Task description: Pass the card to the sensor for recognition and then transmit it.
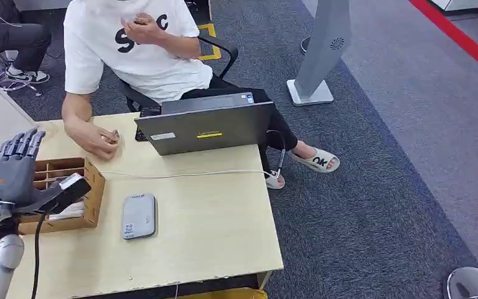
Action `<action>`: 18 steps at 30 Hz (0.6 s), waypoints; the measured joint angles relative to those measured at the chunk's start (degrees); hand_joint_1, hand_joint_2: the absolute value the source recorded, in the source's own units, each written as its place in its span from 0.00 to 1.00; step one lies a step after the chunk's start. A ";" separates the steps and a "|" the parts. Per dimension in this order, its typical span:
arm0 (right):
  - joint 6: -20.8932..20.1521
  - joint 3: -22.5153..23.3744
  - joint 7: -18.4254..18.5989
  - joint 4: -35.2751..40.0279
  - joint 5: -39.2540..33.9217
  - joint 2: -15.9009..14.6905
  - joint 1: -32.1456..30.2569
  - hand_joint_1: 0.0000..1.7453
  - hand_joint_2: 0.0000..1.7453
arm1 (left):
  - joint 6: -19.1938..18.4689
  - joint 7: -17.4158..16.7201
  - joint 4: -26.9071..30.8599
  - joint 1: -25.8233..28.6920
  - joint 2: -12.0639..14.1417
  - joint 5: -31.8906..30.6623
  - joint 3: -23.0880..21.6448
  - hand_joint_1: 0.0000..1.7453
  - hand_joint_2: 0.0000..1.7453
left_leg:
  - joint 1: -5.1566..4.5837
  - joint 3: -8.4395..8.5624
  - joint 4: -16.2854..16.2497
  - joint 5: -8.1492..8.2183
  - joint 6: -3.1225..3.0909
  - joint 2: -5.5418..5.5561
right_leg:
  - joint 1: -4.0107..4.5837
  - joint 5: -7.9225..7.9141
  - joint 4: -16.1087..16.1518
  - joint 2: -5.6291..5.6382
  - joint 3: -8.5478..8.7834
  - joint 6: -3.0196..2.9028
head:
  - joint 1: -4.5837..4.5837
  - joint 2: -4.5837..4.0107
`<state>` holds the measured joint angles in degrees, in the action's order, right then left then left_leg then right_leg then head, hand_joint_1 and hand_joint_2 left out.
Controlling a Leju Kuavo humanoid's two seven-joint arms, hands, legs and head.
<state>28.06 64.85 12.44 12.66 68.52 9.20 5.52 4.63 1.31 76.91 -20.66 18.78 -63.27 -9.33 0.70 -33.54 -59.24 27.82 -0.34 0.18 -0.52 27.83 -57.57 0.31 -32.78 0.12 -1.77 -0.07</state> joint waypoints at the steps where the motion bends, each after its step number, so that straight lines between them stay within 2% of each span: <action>1: 0.00 0.00 -0.11 0.00 0.00 0.00 0.00 0.00 1.00 | -0.35 0.02 0.00 0.13 -0.24 0.59 -0.02 0.00 1.00 | 0.00 0.00 0.00 0.00 0.00 -0.01 | 0.00 0.00 0.00 0.00 0.00 0.00 | 0.00 0.00; 9: 0.00 0.09 -0.64 0.00 -0.11 -0.02 0.01 0.00 1.00 | -4.07 3.59 0.33 0.59 -1.77 5.51 -1.07 0.00 1.00 | 0.01 0.01 -0.01 0.00 0.00 0.00 | 0.00 0.00 0.00 0.00 -0.03 0.00 | 0.00 0.00; 14: 0.00 0.15 -0.94 0.00 -0.61 0.00 0.04 0.00 1.00 | -5.35 4.02 1.64 0.49 -2.45 4.63 -6.99 0.00 1.00 | -0.03 -0.01 -0.01 0.00 0.00 -0.06 | -0.01 0.00 0.00 0.04 -0.03 0.00 | -0.04 0.00; 18: 0.00 0.22 -1.05 0.00 -0.70 -0.02 0.05 0.00 1.00 | -5.48 4.02 1.97 0.38 -2.60 4.61 -9.86 0.00 1.00 | -0.02 0.00 -0.01 0.00 0.00 -0.06 | -0.01 0.00 0.00 0.04 -0.03 0.00 | -0.07 0.00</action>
<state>28.06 65.07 11.39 12.66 67.82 9.18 5.57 -0.85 5.33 78.88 -20.28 16.17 -58.66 -19.19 0.68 -33.54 -59.25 27.83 -0.34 0.12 -0.53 27.82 -57.57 0.35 -32.82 0.13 -1.84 -0.07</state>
